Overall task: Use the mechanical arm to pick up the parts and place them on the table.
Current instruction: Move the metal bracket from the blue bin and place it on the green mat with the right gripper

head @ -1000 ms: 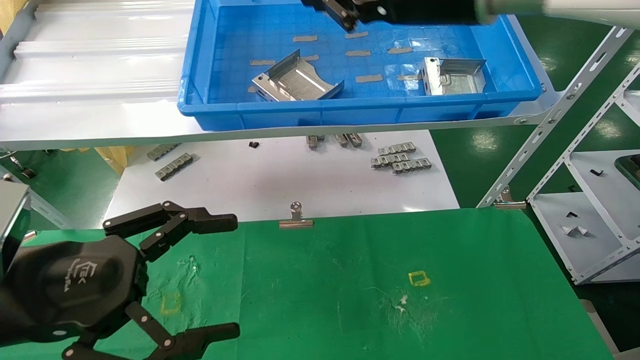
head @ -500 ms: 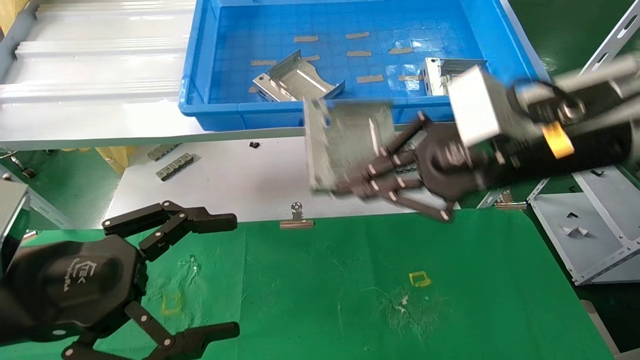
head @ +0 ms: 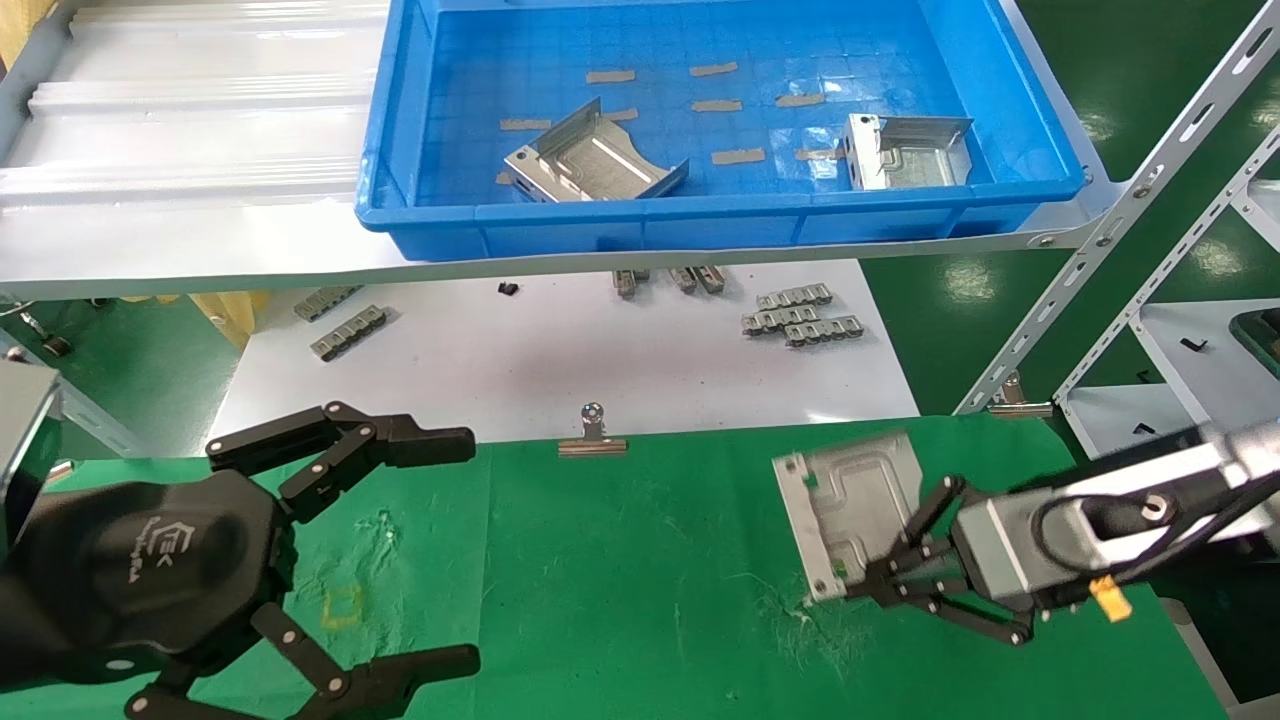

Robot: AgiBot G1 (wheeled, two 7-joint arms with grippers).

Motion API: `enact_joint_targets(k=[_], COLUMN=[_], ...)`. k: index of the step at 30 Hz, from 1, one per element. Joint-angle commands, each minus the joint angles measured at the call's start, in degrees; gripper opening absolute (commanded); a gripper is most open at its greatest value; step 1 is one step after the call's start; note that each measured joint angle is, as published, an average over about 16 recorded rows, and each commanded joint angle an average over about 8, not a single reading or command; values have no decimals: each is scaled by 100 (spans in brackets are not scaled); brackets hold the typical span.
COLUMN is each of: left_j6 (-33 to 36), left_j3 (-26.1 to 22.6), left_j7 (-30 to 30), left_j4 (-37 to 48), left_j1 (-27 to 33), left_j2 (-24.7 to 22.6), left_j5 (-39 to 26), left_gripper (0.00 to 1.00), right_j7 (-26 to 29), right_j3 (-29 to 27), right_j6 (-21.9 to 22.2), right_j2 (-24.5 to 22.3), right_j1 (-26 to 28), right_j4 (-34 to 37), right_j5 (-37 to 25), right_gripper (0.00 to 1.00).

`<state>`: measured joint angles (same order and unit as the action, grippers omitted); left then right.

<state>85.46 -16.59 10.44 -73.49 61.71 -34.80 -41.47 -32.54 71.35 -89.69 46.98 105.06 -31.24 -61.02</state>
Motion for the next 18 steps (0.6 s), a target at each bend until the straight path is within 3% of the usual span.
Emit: enact_joint_targets(k=[1,10,18], left_j6=[0,-2,-3], left_j3=[-1,-4,-7], left_j7=[0,-2,-3], left_j4=[0,0,0], left_j1=[0,1,1], left_j2=[0,2,3], left_j5=[1,3,5], left_gripper=[100,100,100], right_j7=[-306,-1356,-1509], right_j3=[146,332,223], right_j6=[29,138,237], right_j2=[81,695,1048], right_j1=[-77,-248,-395], right_j4=[203,1137,1997], right_j5=[-193,-474,-287], right_gripper=[0,0,0])
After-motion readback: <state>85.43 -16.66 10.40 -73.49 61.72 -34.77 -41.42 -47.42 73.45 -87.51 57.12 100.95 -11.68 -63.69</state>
